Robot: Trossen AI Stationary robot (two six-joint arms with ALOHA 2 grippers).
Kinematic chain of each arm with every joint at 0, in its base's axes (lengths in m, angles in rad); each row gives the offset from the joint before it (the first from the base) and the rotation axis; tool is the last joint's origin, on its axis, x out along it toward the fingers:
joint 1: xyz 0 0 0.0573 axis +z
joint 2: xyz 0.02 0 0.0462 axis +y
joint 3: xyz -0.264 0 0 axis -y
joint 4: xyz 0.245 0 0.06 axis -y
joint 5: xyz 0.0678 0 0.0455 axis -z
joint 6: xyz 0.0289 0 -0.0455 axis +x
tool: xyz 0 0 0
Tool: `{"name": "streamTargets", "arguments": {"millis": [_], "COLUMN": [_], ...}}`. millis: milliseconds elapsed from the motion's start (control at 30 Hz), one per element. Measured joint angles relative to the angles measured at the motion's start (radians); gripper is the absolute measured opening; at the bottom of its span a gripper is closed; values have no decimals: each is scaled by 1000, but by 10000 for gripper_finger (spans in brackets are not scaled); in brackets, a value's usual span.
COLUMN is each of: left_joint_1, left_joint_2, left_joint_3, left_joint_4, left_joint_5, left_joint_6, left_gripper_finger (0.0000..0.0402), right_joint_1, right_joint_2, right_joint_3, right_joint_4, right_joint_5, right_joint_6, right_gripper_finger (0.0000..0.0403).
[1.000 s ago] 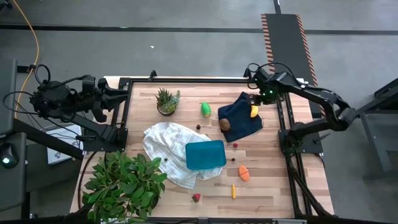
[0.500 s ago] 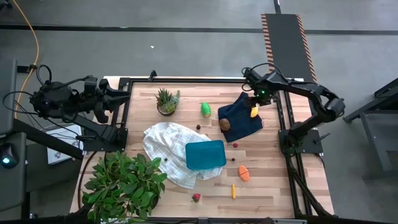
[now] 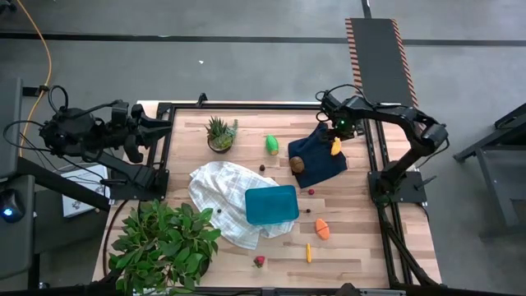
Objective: Pick and placing Produce into tupperware
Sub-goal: Put the yellow banana into the blue bin
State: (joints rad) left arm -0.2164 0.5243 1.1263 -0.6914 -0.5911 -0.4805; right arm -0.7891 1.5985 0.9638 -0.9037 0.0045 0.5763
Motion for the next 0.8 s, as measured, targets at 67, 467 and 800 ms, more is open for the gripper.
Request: {"name": "streamTargets", "arguments": {"millis": [67, 467, 800], "left_joint_1": [0, 0, 0], "left_joint_2": [0, 0, 0], "left_joint_3": [0, 0, 0], "left_joint_4": [-1, -23, -23], "left_joint_5": [0, 0, 0], "left_joint_6": [0, -22, -23], "left_gripper_finger": [111, 111, 111], "right_joint_1": [-1, -3, -3], "right_joint_2": [10, 62, 106], "right_joint_3": [0, 0, 0], "right_joint_4": [8, 9, 8], "right_joint_5": [6, 54, 62], "right_joint_6": [3, 11, 11], "right_gripper_finger": [186, 185, 185]}}
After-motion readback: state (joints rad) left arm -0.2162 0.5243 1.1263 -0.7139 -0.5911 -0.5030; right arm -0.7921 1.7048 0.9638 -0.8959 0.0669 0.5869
